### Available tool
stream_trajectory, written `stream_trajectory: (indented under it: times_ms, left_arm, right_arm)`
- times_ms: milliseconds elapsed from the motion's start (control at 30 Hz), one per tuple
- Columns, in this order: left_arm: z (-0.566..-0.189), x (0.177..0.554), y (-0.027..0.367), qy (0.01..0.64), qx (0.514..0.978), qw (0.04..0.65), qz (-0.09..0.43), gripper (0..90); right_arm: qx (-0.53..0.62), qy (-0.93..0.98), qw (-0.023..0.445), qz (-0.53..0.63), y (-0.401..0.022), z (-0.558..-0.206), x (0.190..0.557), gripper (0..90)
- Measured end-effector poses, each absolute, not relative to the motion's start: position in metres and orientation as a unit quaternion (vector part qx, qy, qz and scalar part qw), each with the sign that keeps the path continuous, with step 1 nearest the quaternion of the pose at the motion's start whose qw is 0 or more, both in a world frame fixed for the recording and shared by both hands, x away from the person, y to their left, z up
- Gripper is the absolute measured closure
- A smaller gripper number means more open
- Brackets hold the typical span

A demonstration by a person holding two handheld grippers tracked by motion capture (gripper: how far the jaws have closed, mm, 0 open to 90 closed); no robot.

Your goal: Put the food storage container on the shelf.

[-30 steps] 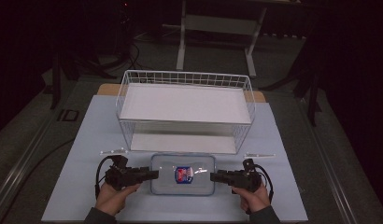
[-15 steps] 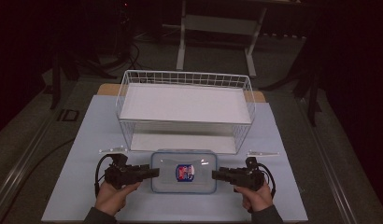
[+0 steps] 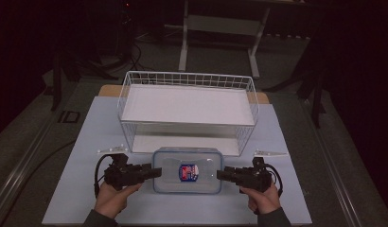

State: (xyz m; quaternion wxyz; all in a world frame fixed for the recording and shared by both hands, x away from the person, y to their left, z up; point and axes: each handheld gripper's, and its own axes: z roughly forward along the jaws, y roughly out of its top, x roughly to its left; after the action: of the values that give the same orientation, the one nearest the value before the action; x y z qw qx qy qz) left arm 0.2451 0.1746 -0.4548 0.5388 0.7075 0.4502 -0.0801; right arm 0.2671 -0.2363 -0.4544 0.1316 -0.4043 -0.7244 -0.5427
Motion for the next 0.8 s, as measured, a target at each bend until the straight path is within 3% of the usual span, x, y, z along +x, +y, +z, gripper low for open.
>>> stream_trajectory:
  times_ms: [800]
  left_arm:
    - [-0.409,0.247,0.175,0.426,0.707,0.562,-0.046,51.8]
  right_arm:
    - [-0.375,-0.724,0.095,-0.570,-0.236,-0.406,0.267,55.6]
